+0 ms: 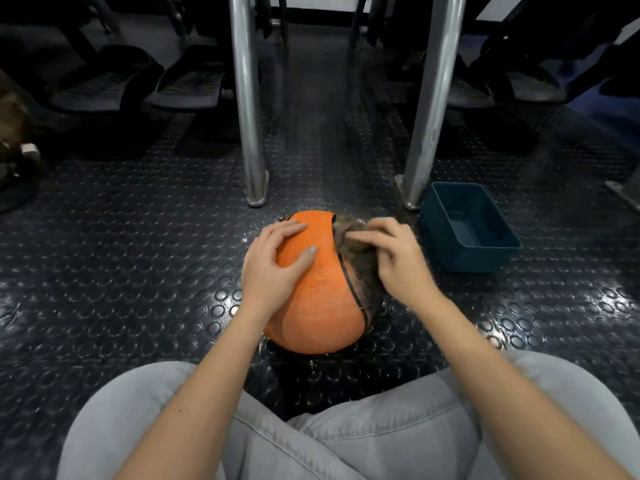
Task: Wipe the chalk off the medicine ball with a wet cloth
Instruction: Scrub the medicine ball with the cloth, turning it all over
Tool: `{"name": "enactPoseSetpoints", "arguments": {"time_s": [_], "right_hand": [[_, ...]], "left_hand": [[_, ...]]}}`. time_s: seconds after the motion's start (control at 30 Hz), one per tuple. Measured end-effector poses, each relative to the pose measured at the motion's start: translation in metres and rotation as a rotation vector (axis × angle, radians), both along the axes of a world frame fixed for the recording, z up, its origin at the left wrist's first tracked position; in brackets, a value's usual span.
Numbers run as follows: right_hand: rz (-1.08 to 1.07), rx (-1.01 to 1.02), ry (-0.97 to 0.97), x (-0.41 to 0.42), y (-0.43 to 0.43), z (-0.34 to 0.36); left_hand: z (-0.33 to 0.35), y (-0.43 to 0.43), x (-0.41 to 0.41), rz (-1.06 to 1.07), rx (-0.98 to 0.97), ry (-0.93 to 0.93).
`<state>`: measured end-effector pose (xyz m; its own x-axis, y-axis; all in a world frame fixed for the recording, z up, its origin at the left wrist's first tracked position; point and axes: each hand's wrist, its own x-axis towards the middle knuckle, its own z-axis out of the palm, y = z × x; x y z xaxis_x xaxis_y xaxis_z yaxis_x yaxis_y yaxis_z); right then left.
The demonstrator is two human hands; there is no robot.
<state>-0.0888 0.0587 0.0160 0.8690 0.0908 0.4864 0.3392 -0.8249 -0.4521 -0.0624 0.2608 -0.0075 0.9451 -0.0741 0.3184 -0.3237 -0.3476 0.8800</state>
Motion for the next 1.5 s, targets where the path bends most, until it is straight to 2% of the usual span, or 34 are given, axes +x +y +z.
{"name": "enactPoseSetpoints", "arguments": {"time_s": [0.07,0.1,0.13,0.2,0.27,0.33,0.43,0.47,0.5,0.57,0.63,0.7,0.8,0.83,0.87,0.93,1.0,1.07,1.17,1.2,1.33,1.4,1.5], "right_hand": [[-0.24,-0.064,0.261,0.01,-0.021,-0.008],[-0.342,-0.083,0.305,0.012,-0.029,-0.008],[-0.391,-0.042,0.254,0.012,-0.033,-0.005],[-0.278,0.132,0.008,0.007,-0.022,0.006],[-0.046,0.161,-0.096,-0.001,-0.004,0.011],[-0.013,0.08,0.018,-0.003,0.004,0.001],[-0.283,-0.005,0.281,0.011,-0.019,-0.007],[-0.333,0.001,0.281,0.012,-0.024,-0.006],[-0.334,0.044,0.202,0.011,-0.024,-0.002],[-0.205,0.162,-0.015,0.005,-0.01,0.01],[-0.056,0.152,-0.095,0.0,0.006,0.012],[-0.072,0.087,0.02,0.004,0.005,-0.001],[-0.378,-0.031,0.413,0.015,-0.023,-0.011],[-0.439,-0.028,0.455,0.014,-0.027,-0.012],[-0.454,0.025,0.404,0.013,-0.026,-0.01],[-0.323,0.159,0.135,0.009,-0.009,-0.002],[-0.117,0.116,-0.033,0.003,0.009,0.002],[-0.098,0.053,0.028,0.006,0.007,-0.005],[-0.371,-0.022,0.441,0.016,-0.025,-0.016],[-0.409,-0.019,0.492,0.016,-0.031,-0.016],[-0.339,0.248,0.261,0.019,-0.019,0.008],[-0.28,0.36,0.236,0.017,-0.01,0.02],[-0.111,0.289,0.185,0.003,0.005,0.032]], "left_hand": [[0.0,-0.001,0.001,-0.002,-0.001,0.004],[0.0,-0.001,0.001,0.0,0.002,0.006],[0.001,-0.002,0.001,0.0,0.006,0.007],[0.0,-0.001,0.001,0.01,0.005,0.003],[0.0,-0.001,0.002,0.01,-0.002,0.001],[0.001,-0.001,0.002,0.008,-0.004,0.004],[0.002,-0.003,-0.001,0.013,0.016,0.004],[0.002,-0.004,-0.002,0.012,0.023,0.006],[0.002,-0.004,-0.002,0.013,0.027,0.006],[0.001,-0.002,-0.001,0.013,0.027,0.003],[0.001,-0.001,0.0,0.006,0.026,-0.001],[0.003,-0.002,-0.001,0.002,0.022,0.003],[0.004,-0.004,-0.002,0.003,0.035,0.0],[0.004,-0.005,-0.002,0.003,0.039,0.0],[0.004,-0.005,-0.002,0.005,0.038,-0.002],[0.001,-0.002,-0.001,0.011,0.032,-0.003],[0.001,-0.001,-0.001,0.02,0.031,0.0],[0.003,-0.002,-0.002,0.022,0.047,0.011],[0.011,-0.001,-0.004,-0.044,0.101,0.08],[0.014,0.003,-0.003,-0.114,0.129,0.133],[0.028,0.021,-0.003,-0.413,0.313,0.339],[0.033,0.018,-0.008,-0.383,0.367,0.322],[0.033,0.001,-0.02,-0.238,0.471,0.234]]}}
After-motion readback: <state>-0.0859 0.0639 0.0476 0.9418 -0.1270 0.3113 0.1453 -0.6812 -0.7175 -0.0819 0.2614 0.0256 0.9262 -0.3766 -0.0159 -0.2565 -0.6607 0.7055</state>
